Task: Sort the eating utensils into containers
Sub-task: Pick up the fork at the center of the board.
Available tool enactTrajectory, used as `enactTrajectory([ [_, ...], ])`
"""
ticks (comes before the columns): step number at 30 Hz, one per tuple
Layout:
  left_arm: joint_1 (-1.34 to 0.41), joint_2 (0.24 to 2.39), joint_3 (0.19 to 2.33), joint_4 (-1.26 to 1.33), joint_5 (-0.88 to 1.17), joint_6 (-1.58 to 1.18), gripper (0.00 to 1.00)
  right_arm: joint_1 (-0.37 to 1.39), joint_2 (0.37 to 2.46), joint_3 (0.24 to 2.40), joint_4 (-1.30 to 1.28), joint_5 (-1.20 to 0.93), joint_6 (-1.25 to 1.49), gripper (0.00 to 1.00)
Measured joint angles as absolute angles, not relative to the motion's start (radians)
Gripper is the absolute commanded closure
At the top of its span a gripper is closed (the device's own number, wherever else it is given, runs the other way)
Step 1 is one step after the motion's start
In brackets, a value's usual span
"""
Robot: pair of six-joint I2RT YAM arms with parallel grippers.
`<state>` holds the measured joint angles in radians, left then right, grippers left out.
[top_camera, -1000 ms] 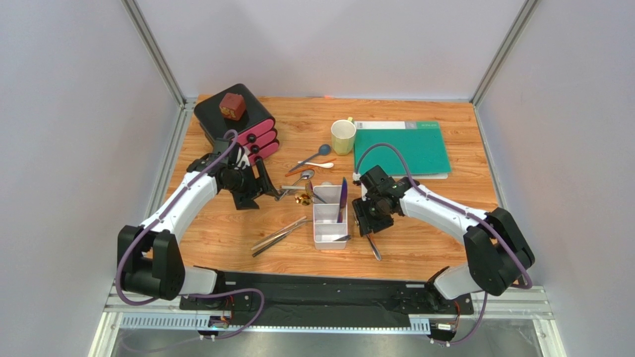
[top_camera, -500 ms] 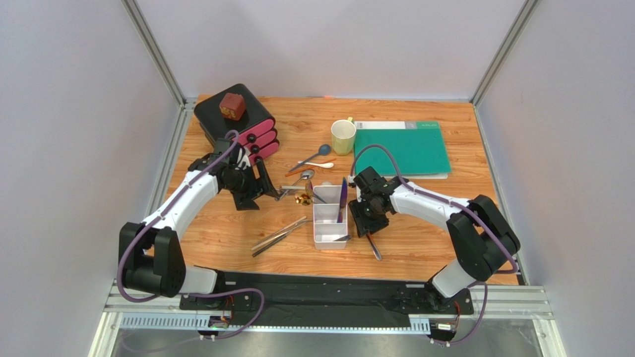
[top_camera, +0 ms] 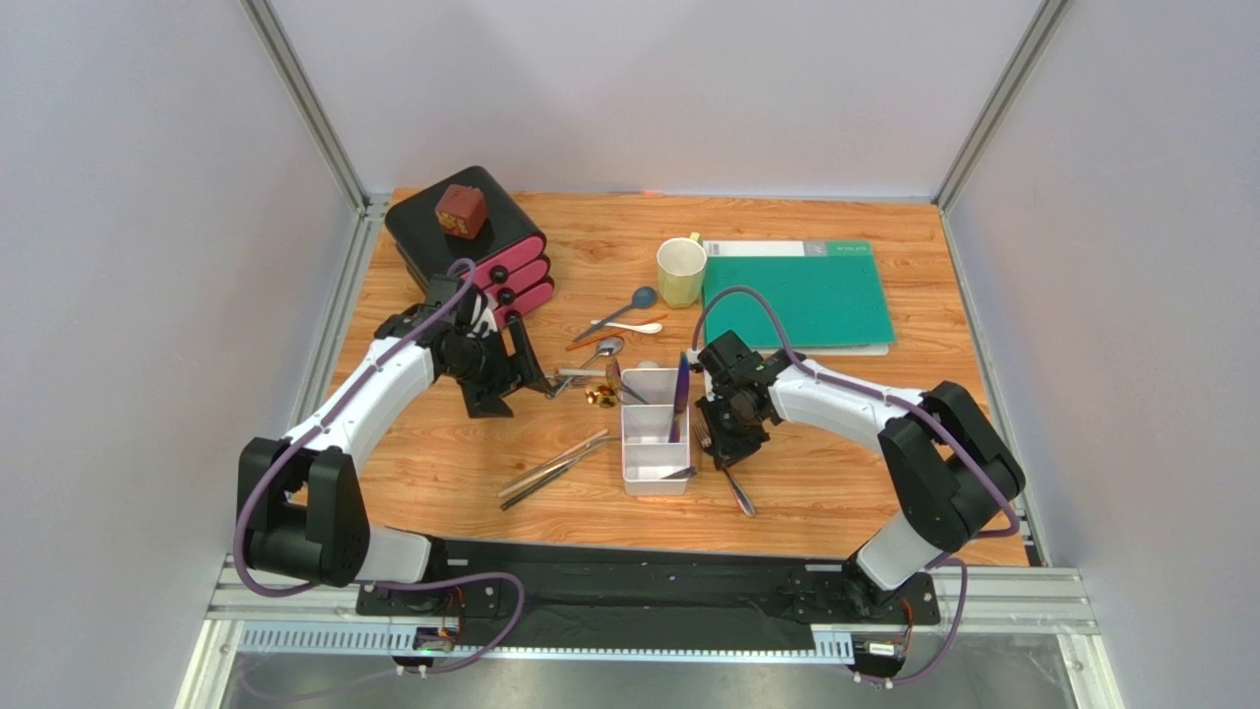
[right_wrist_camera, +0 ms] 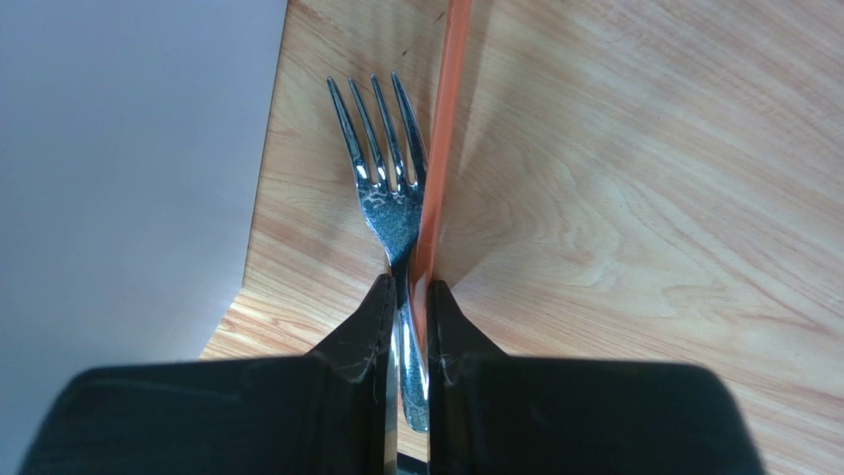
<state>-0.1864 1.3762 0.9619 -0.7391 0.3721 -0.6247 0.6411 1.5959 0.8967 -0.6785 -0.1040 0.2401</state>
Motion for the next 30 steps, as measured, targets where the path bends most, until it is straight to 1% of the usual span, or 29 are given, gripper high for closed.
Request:
enactTrajectory([
  [6, -0.186, 1.377, 0.962, -0.739, 0.372, -0.625, 0.16, 0.646, 1.577, 0.897, -0.697, -0.051, 0.247, 1.00],
  [12, -0.186, 1.377, 0.962, -0.739, 0.373, -0.624, 0.16, 0.636, 1.514, 0.905, -0.764, 0.010, 0.247, 1.00],
  [21, -0.186, 1.377, 0.962, -0.739, 0.373, -0.624, 0.16, 0.619, 1.502, 0.999, -0.810, 0.027, 0.251, 1.00],
  [30, -0.186, 1.377, 0.962, -0.739, 0.373, -0.624, 0.16, 0.619, 1.501, 1.043, -0.821, 0.038, 0.259, 1.00],
])
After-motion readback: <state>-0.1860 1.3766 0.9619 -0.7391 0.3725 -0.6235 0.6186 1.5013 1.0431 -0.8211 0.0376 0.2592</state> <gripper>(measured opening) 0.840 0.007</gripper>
